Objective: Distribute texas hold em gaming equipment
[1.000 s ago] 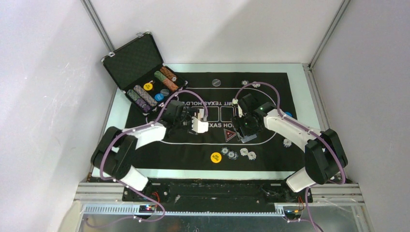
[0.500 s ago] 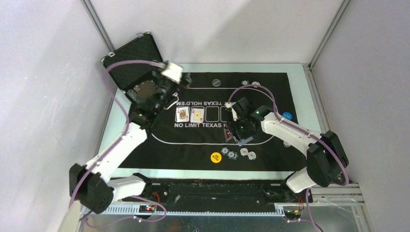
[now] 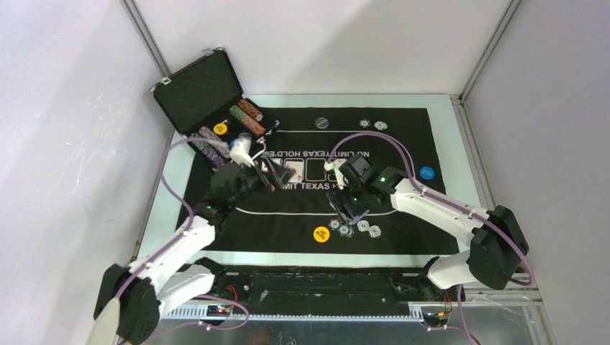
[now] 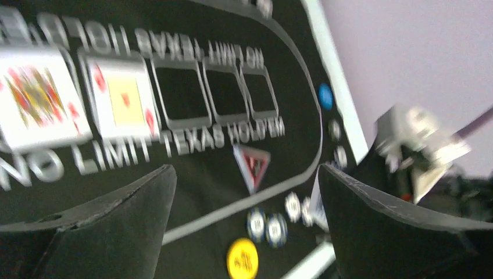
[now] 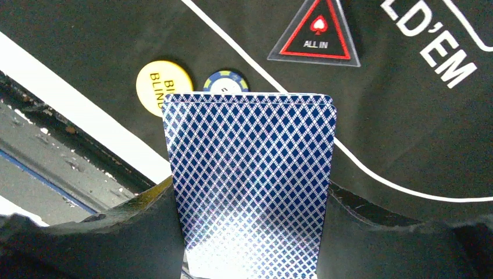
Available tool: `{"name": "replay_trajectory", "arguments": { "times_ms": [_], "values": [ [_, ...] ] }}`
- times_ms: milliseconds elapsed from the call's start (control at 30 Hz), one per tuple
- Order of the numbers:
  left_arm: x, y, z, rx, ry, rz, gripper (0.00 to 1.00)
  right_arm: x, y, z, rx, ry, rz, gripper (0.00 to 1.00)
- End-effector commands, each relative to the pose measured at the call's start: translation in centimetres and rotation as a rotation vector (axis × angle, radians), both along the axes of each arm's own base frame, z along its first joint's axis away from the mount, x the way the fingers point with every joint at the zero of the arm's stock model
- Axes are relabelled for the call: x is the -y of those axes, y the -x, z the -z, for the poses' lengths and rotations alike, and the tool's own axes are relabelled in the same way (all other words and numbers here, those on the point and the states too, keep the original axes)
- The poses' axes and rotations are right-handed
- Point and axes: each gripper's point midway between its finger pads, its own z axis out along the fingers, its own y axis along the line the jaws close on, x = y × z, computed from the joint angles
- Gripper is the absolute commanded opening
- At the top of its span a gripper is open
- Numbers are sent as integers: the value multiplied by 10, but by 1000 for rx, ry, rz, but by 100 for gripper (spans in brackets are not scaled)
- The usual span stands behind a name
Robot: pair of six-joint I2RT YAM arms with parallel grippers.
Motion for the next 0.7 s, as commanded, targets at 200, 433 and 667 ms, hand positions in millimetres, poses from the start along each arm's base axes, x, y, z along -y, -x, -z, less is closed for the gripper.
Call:
{"name": "replay_trajectory", "arguments": {
  "times_ms": [200,433,667],
  "values": [
    [70,75,53,-314,231,455,100,-23,4,-13,45,-82,-88,0],
    [101,83,59,-339,216,572,100,-26,7,-15,47,-91,-103,0],
    [135,83,65,-359,176,656,100,-29,12,-18,50,-116,-125,0]
  ]
}}
